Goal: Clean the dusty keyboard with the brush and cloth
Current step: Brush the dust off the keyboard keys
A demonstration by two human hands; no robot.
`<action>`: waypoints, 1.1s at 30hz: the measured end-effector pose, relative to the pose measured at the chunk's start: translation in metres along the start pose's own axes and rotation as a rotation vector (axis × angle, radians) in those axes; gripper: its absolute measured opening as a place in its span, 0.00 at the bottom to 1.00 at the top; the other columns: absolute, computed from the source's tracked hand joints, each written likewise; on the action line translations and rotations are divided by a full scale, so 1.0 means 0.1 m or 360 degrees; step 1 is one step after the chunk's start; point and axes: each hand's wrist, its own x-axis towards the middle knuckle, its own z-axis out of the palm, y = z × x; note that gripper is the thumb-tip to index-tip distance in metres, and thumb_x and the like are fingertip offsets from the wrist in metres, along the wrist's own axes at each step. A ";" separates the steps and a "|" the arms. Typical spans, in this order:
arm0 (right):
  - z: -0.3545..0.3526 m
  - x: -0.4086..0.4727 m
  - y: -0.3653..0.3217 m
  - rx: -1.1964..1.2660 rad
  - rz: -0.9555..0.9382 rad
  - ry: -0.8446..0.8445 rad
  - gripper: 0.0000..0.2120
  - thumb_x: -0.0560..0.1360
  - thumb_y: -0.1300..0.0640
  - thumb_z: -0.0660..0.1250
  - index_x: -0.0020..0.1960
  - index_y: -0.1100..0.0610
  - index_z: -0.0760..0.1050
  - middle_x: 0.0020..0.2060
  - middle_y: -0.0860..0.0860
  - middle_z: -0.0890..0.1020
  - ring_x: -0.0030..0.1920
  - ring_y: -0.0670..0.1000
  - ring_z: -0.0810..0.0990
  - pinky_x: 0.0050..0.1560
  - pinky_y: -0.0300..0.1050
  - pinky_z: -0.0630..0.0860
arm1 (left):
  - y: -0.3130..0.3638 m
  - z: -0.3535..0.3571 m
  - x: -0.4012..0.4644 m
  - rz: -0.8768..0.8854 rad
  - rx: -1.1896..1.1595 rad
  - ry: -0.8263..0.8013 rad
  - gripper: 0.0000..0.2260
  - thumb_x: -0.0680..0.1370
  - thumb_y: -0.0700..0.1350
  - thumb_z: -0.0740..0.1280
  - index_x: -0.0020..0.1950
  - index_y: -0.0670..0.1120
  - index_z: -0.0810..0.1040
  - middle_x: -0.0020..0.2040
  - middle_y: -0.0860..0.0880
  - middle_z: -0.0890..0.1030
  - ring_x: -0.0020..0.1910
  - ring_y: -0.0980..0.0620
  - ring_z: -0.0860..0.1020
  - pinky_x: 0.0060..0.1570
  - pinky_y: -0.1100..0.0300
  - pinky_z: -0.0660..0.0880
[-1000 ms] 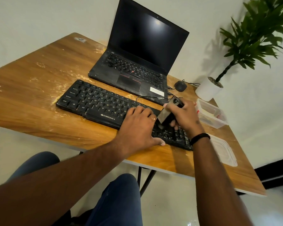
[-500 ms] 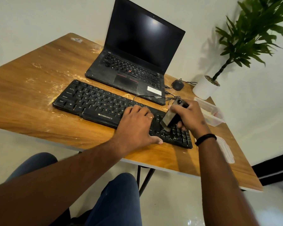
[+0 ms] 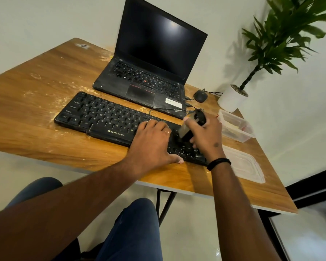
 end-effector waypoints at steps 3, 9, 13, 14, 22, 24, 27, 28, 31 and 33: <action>0.02 0.02 0.01 0.0012 0.0011 0.0199 0.06 0.77 0.51 0.70 0.43 0.51 0.77 0.37 0.48 0.82 0.35 0.49 0.81 0.33 0.42 0.75 | 0.00 0.00 -0.01 -0.0001 0.0009 0.0012 0.44 0.66 0.79 0.64 0.71 0.48 0.75 0.67 0.52 0.74 0.68 0.50 0.68 0.72 0.50 0.61; 0.16 0.00 -0.11 -0.0039 -0.0129 0.0014 0.11 0.76 0.51 0.70 0.36 0.49 0.73 0.31 0.46 0.77 0.34 0.48 0.78 0.35 0.41 0.75 | -0.01 0.01 -0.01 0.0003 -0.0021 0.0038 0.43 0.65 0.78 0.65 0.66 0.47 0.78 0.65 0.52 0.76 0.67 0.50 0.69 0.71 0.49 0.62; 0.13 0.04 -0.02 -0.0074 -0.0031 0.0296 0.08 0.77 0.51 0.68 0.42 0.53 0.77 0.34 0.46 0.78 0.36 0.46 0.76 0.39 0.43 0.71 | 0.00 -0.01 -0.01 0.0000 -0.0003 0.0003 0.44 0.65 0.78 0.64 0.69 0.48 0.76 0.67 0.52 0.75 0.69 0.50 0.68 0.72 0.49 0.61; 0.14 0.03 0.00 -0.0098 -0.0010 0.0284 0.09 0.77 0.51 0.68 0.42 0.54 0.77 0.34 0.46 0.78 0.35 0.43 0.74 0.39 0.40 0.69 | 0.00 -0.01 -0.01 -0.0001 -0.0001 0.0002 0.44 0.65 0.78 0.64 0.69 0.47 0.76 0.67 0.52 0.75 0.69 0.50 0.68 0.72 0.49 0.61; -0.17 -0.14 -0.09 0.0163 -0.0104 0.0350 0.08 0.75 0.48 0.70 0.37 0.45 0.75 0.37 0.51 0.82 0.38 0.60 0.83 0.36 0.54 0.80 | -0.02 -0.01 -0.01 0.0056 -0.0059 -0.0024 0.41 0.67 0.77 0.65 0.72 0.52 0.74 0.68 0.53 0.73 0.69 0.51 0.67 0.73 0.49 0.59; -0.22 -0.21 -0.01 0.0106 -0.0085 0.0404 0.08 0.75 0.46 0.69 0.39 0.45 0.75 0.38 0.50 0.82 0.41 0.59 0.82 0.40 0.58 0.82 | -0.03 -0.02 -0.02 0.0109 -0.0064 -0.0030 0.38 0.68 0.76 0.65 0.72 0.55 0.74 0.70 0.54 0.72 0.71 0.51 0.65 0.73 0.49 0.57; -0.33 -0.32 0.12 -0.0060 -0.0039 0.0122 0.07 0.76 0.50 0.71 0.41 0.45 0.74 0.40 0.48 0.81 0.44 0.53 0.81 0.38 0.46 0.78 | -0.04 -0.02 -0.03 0.0133 -0.0054 -0.0019 0.35 0.70 0.75 0.65 0.70 0.57 0.76 0.72 0.54 0.71 0.72 0.51 0.64 0.74 0.49 0.56; -0.38 -0.35 0.16 -0.0024 -0.0005 0.0003 0.07 0.76 0.52 0.71 0.41 0.46 0.75 0.40 0.50 0.82 0.41 0.54 0.80 0.36 0.44 0.75 | -0.03 -0.02 -0.02 0.0130 -0.0053 -0.0018 0.34 0.70 0.75 0.65 0.70 0.57 0.76 0.72 0.54 0.71 0.71 0.51 0.64 0.74 0.49 0.56; -0.41 -0.37 0.14 0.0091 0.0045 0.0007 0.06 0.75 0.51 0.72 0.41 0.46 0.77 0.40 0.52 0.83 0.36 0.55 0.80 0.32 0.43 0.74 | -0.03 -0.02 -0.02 0.0134 -0.0043 -0.0022 0.34 0.70 0.75 0.65 0.69 0.58 0.76 0.72 0.54 0.71 0.71 0.51 0.64 0.73 0.48 0.57; -0.39 -0.36 0.11 0.0095 0.0057 0.0075 0.05 0.76 0.48 0.71 0.43 0.44 0.77 0.40 0.53 0.84 0.33 0.54 0.81 0.30 0.45 0.76 | -0.03 -0.03 -0.02 0.0131 -0.0037 -0.0027 0.35 0.69 0.76 0.64 0.70 0.58 0.76 0.72 0.54 0.70 0.71 0.51 0.64 0.74 0.48 0.57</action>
